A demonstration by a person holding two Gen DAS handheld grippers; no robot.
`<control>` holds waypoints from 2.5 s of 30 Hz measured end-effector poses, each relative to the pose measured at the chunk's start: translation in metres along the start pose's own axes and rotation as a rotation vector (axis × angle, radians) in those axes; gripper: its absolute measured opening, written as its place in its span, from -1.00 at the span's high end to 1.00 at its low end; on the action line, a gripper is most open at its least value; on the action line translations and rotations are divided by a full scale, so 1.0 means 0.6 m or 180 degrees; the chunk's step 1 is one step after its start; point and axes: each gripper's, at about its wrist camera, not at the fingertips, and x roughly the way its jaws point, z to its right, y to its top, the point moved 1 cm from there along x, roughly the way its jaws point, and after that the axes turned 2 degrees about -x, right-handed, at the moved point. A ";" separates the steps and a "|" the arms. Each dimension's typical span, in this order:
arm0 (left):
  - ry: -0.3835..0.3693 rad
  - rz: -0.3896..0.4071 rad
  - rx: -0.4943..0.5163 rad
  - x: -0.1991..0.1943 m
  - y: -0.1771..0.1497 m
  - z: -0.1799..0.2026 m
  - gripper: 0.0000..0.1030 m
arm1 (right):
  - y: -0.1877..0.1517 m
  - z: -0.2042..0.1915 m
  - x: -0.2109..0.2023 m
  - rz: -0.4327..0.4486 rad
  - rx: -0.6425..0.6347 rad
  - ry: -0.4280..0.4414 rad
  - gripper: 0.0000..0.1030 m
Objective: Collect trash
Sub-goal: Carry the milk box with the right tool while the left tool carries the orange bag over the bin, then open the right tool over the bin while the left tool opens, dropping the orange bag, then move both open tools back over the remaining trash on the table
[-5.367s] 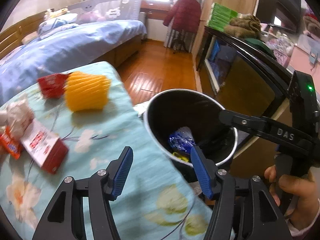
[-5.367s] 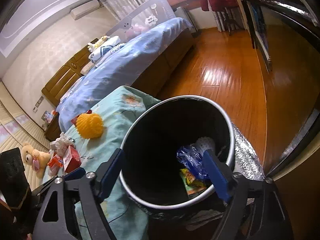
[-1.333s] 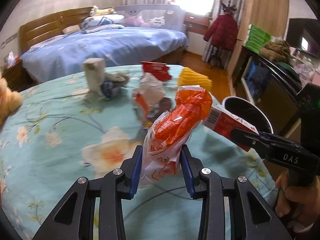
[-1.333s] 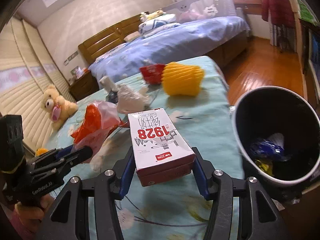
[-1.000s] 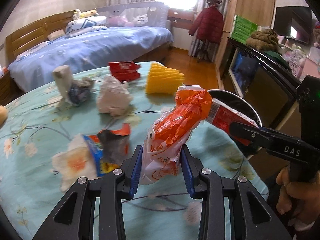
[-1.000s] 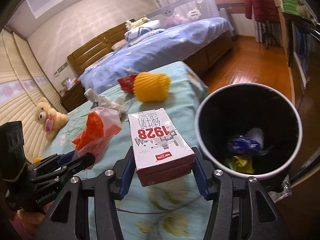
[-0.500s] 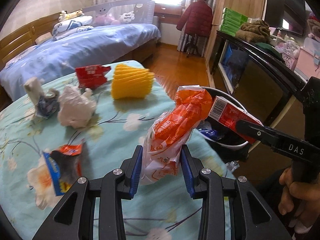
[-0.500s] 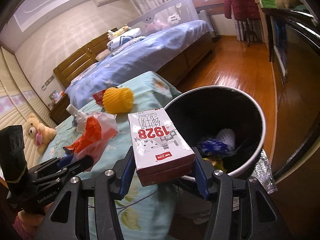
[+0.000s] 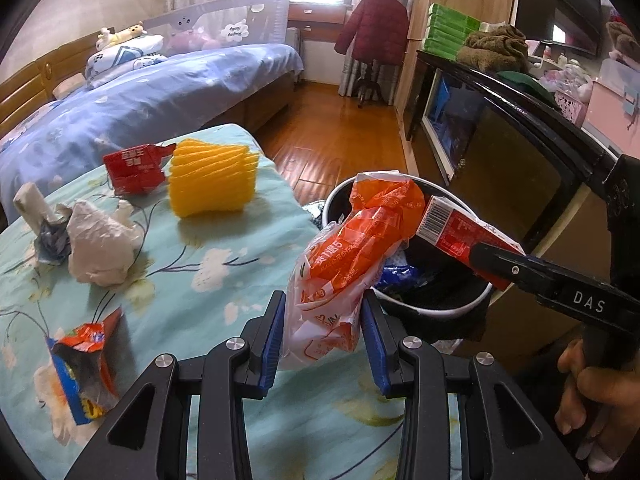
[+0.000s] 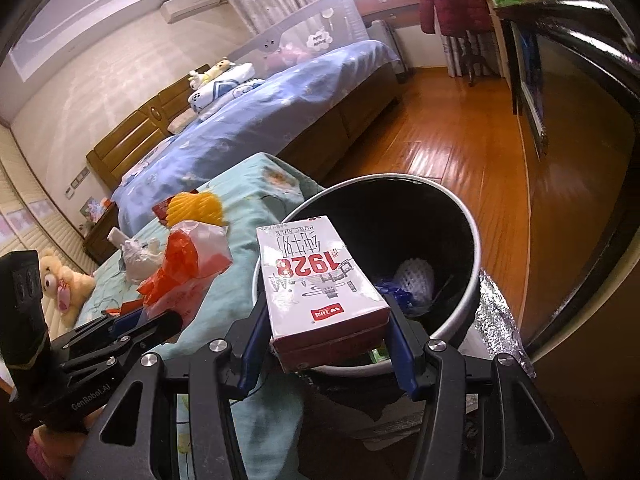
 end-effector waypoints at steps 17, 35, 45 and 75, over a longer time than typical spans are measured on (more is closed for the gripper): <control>-0.0031 -0.0031 0.0111 0.042 0.031 0.041 0.31 | 0.023 0.040 0.015 0.0010 0.0156 -0.0140 -0.05; -0.0002 -0.0118 0.0204 0.086 0.059 0.065 0.29 | 0.047 0.062 0.034 -0.0051 0.0183 -0.0267 -0.05; 0.0002 -0.0088 0.0249 0.087 0.063 0.073 0.19 | 0.052 0.067 0.047 -0.0113 0.0187 -0.0259 -0.08; 0.0146 0.0006 -0.0425 -0.061 -0.052 -0.060 -0.28 | 0.022 -0.053 0.019 0.0046 0.0062 0.0149 -0.64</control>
